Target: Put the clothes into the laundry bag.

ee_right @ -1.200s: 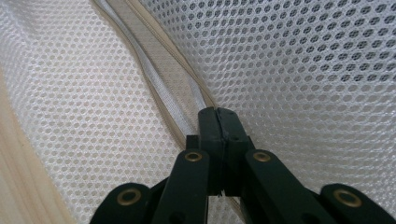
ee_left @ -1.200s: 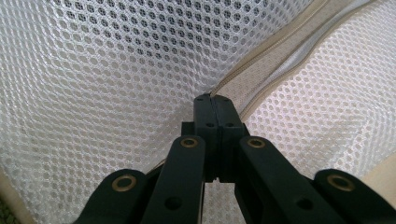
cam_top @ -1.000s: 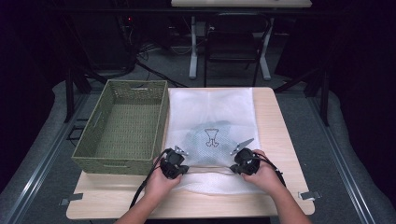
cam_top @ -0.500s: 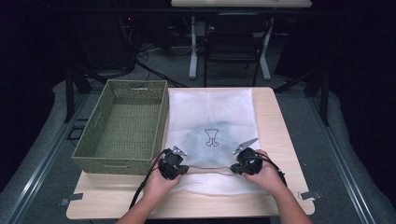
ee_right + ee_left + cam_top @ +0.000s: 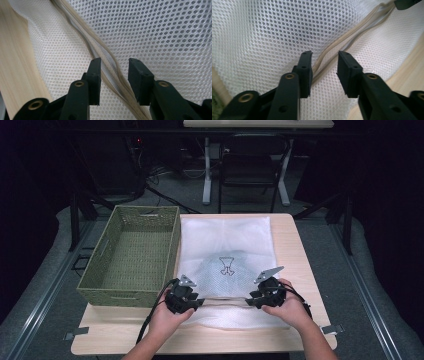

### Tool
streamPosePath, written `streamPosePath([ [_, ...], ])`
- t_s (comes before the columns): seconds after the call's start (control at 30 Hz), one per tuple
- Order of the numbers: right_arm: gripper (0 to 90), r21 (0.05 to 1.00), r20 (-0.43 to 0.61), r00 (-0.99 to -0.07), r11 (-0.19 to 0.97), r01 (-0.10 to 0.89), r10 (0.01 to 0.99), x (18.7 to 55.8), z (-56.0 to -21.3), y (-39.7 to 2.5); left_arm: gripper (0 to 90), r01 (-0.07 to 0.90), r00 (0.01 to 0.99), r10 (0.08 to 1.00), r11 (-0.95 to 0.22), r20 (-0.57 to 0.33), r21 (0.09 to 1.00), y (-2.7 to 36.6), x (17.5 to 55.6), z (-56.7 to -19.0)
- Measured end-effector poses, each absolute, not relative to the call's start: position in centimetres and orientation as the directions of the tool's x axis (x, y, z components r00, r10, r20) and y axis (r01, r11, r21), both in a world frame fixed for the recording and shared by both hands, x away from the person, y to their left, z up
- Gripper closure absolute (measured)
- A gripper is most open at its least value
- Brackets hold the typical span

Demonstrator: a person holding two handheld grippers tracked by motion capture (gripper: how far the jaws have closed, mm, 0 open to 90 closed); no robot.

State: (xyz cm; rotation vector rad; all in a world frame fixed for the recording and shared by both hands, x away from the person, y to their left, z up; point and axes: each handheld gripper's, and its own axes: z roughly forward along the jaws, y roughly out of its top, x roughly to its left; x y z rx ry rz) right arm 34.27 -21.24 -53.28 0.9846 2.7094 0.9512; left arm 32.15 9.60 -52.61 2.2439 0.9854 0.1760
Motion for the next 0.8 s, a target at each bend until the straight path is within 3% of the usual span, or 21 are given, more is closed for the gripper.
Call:
streamPosePath([
  [0.27, 53.7, 0.627, 0.037, -0.766, 0.581, 0.518, 0.642, 32.8, -51.3, -21.1, 50.4, 0.573, 0.704, 0.701, -0.465, -0.114, 0.675, 12.8, 29.8, -50.8],
  [0.47, 48.8, 0.667, 0.031, -0.732, 0.531, 0.522, 0.680, 30.7, -51.3, -20.7, 50.1, 0.575, 0.704, 0.700, -0.464, -0.119, 0.674, 14.6, 28.0, -51.1],
  [0.8, 50.4, 0.706, -0.004, -0.724, 0.514, 0.486, 0.690, 29.1, -53.3, -20.7, 50.2, 0.582, 0.687, 0.717, -0.448, -0.116, 0.678, 16.4, 26.8, -52.9],
])
